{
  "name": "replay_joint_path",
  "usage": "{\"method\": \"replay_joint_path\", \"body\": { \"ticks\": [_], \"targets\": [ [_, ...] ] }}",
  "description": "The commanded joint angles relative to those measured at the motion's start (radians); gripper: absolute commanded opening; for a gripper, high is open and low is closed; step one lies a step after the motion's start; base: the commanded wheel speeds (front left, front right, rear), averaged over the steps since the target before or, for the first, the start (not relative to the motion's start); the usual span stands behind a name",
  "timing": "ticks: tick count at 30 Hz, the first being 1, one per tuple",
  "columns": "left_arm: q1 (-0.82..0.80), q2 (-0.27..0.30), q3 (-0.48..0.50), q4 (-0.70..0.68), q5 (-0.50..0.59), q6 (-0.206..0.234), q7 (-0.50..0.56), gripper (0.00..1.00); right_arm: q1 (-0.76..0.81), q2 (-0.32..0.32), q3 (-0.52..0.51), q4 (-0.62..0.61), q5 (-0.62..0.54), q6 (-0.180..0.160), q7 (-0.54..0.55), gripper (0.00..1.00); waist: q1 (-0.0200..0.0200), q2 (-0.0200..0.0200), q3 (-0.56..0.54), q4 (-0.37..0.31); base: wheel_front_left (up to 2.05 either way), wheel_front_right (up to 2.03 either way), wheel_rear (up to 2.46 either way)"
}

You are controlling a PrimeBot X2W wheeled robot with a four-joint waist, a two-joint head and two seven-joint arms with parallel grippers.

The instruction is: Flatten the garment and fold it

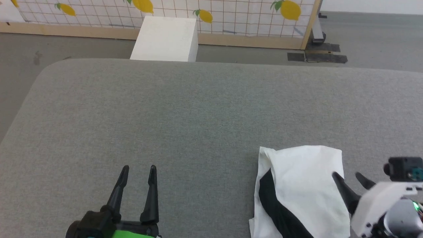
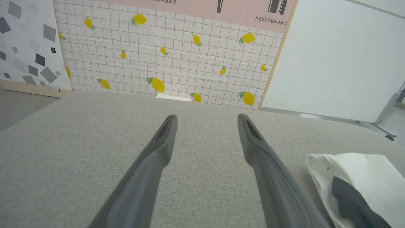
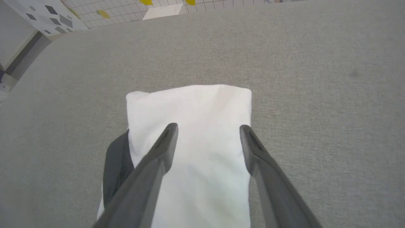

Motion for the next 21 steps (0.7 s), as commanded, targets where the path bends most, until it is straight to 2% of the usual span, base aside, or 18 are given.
{"method": "replay_joint_path", "body": {
  "ticks": [1,6,17,18,19,20,21],
  "targets": [
    [-0.010,-0.009,0.002,-0.004,0.013,-0.005,-0.004,1.00,0.030,0.002,-0.010,-0.015,-0.014,-0.001,0.012,1.00,0.0000,0.0000,0.013,-0.007,0.00,0.00,0.00],
    [-0.027,-0.016,0.004,-0.004,0.018,-0.010,-0.004,1.00,0.074,0.010,-0.034,0.015,-0.022,-0.001,0.021,1.00,0.0000,0.0000,0.029,-0.007,0.00,0.00,0.00],
    [-0.058,-0.001,0.002,-0.011,0.060,-0.021,-0.004,1.00,0.015,0.026,-0.003,0.259,-0.052,-0.001,-0.067,1.00,0.0000,0.0000,0.042,0.033,0.00,0.00,0.00],
    [-0.058,0.000,0.002,-0.011,0.061,-0.021,-0.004,1.00,0.006,0.026,-0.002,0.281,-0.049,-0.001,-0.074,0.92,0.0000,0.0000,0.044,0.035,0.00,0.00,0.00],
    [-0.059,0.001,0.002,-0.012,0.062,-0.021,-0.004,1.00,-0.001,0.027,-0.005,0.297,-0.045,-0.001,-0.080,0.45,0.0000,0.0000,0.044,0.037,0.00,0.00,0.00],
    [-0.059,0.002,0.002,-0.013,0.062,-0.020,-0.004,1.00,-0.009,0.027,-0.006,0.315,-0.044,-0.001,-0.088,0.07,0.0000,0.0000,0.045,0.039,0.00,0.00,0.00],
    [-0.060,0.003,0.002,-0.013,0.063,-0.020,-0.004,1.00,-0.015,0.027,-0.005,0.326,-0.044,-0.001,-0.095,0.00,0.0000,0.0000,0.046,0.041,0.00,0.00,0.00]
  ]
}}
